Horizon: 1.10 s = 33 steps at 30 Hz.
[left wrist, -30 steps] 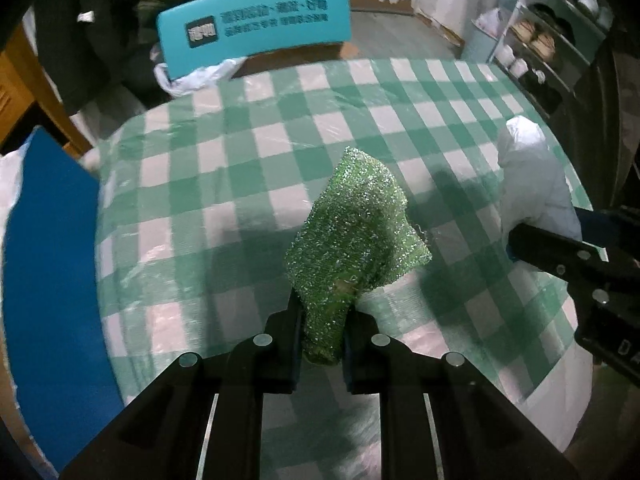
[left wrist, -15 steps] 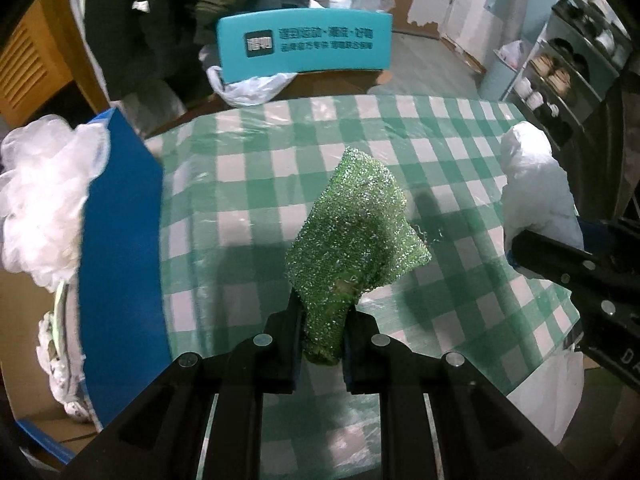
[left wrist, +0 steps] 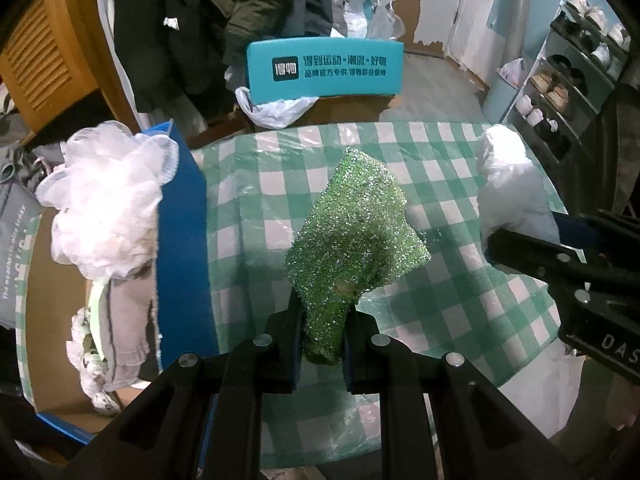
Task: Organize soft objects
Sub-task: 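Carry the green sponge with the left tool while the right tool carries the blue cloth to the box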
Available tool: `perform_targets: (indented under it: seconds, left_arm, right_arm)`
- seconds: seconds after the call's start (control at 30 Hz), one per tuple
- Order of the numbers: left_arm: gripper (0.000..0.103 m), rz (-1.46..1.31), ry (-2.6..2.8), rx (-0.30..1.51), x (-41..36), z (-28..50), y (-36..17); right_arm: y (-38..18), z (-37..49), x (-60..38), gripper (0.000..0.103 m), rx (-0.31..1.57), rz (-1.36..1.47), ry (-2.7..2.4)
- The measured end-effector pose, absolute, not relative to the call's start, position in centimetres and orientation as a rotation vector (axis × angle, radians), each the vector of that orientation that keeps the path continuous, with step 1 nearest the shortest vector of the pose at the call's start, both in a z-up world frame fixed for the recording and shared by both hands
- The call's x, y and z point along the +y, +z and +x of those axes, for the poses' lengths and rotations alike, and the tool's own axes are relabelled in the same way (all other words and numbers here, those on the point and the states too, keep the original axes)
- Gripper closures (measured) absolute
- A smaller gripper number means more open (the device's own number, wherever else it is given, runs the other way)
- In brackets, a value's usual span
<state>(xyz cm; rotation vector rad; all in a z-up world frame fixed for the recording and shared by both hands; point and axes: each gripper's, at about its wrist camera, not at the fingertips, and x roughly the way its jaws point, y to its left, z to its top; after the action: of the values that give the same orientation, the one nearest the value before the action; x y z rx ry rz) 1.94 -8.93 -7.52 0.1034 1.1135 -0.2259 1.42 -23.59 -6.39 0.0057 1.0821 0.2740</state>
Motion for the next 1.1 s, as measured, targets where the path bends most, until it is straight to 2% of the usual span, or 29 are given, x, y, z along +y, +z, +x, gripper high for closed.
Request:
perform_targets:
  seconds: [0.77, 1.1]
  left_arm:
    - [0.088, -0.01, -0.07, 1.057, 1.4, -0.2, -5.5]
    - [0.088, -0.105, 0.02, 1.047, 7.1, -0.9, -5.1]
  right_arm:
    - [-3.2, 1.2, -13.5, 0.063, 1.025, -0.053, 0.474]
    - [-4.2, 1.8, -8.1, 0.063, 1.045, -0.098, 0.556]
